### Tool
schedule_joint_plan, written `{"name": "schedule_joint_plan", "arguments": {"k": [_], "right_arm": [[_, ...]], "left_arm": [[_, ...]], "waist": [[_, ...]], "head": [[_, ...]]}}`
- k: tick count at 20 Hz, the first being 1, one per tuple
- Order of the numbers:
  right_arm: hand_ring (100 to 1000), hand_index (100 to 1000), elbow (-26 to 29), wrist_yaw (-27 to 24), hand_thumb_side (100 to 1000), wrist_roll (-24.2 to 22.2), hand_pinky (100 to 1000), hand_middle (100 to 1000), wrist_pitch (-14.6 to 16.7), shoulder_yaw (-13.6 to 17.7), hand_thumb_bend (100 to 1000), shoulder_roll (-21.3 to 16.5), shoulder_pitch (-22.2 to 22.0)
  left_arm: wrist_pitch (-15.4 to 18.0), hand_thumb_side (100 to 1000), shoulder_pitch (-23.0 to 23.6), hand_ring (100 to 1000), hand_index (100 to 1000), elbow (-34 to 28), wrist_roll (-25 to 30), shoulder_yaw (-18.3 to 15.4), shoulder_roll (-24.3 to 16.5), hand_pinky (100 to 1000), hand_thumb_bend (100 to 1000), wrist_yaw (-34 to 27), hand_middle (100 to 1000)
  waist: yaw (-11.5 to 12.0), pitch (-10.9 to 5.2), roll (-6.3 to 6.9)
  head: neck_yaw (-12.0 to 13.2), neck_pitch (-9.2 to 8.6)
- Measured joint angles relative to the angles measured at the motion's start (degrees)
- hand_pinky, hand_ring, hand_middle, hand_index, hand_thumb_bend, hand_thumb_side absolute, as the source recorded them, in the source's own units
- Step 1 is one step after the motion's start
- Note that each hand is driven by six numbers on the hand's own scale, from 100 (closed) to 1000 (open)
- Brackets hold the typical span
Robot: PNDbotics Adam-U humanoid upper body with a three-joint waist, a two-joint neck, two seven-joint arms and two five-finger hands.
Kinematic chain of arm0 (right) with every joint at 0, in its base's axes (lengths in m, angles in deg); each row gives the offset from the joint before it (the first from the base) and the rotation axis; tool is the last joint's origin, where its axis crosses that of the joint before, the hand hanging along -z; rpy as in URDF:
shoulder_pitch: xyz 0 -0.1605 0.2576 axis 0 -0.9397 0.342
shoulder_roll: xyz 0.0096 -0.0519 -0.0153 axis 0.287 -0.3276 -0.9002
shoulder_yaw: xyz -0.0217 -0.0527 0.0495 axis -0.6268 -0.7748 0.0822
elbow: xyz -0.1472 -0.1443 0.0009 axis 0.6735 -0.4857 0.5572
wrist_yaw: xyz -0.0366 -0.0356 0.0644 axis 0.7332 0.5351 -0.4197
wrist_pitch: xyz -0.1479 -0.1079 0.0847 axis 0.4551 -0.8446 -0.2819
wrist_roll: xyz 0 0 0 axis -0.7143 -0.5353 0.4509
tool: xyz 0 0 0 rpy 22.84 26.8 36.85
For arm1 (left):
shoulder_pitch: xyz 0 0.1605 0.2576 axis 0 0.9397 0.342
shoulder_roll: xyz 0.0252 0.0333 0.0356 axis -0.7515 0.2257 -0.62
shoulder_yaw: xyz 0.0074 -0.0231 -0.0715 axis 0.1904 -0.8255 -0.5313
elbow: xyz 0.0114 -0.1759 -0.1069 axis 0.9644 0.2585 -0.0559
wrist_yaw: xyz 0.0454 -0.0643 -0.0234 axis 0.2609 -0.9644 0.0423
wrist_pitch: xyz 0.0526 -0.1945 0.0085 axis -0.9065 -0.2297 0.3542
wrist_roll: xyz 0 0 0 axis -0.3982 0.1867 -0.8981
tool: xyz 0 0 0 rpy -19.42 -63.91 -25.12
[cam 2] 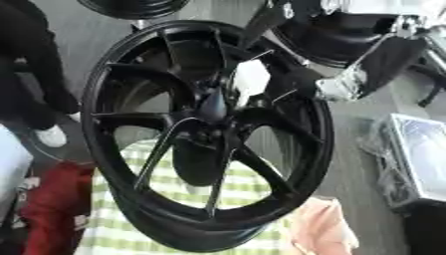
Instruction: Pull the pin out of the wheel hub.
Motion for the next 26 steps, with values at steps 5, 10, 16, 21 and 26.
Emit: {"name": "schedule_joint_plan", "arguments": {"k": [5, 10, 16, 21, 26], "right_arm": [[860, 893, 0.0, 4.81, 503, 2.63, 948, 807, -4.78, -1.3, 130, 0.17, 0.54], [865, 905, 0.0, 9.59, 446, 4.38, 968, 810, -9.41, -3.82, 236, 1.66, 1.5], [898, 909, 0.0, 15.13, 505, 7.12, 997, 817, -10.58, -5.17, 455, 3.05, 1.77], [908, 909, 0.0, 19.65, 573, 9.63, 995, 823, -11.02, -5.9, 455, 3.13, 1.45], [911, 909, 0.0, 24.49, 588, 10.86, 987, 822, -10.79, -7.01, 456, 3.81, 0.96]], "left_arm": [[-0.27, 841, -0.31, 645, 795, 0.0, 0.34, 0.11, 0.0, 625, 173, -0.04, 796], [-0.37, 844, -0.39, 644, 795, 0.02, 0.49, 0.19, 0.01, 625, 173, -0.18, 796], [-0.49, 849, -0.5, 643, 793, 0.05, 0.71, 0.47, 0.03, 624, 172, -0.26, 795], [-0.66, 853, -0.53, 642, 792, 0.3, 0.89, 0.78, 0.04, 623, 171, -0.28, 794], [-0.69, 857, -0.5, 641, 790, 0.4, 0.89, 0.78, 0.04, 623, 170, -0.29, 793]], "waist": [[0.43, 0.03, 0.0], [0.89, 0.34, -0.15], [1.46, 0.74, -0.46], [1.98, 0.93, -0.76], [2.12, 1.43, -1.03]], "head": [[-0.45, 0.0], [-0.96, 0.0], [-1.93, 0.0], [-2.81, 0.0], [-3.5, 0.0]]}}
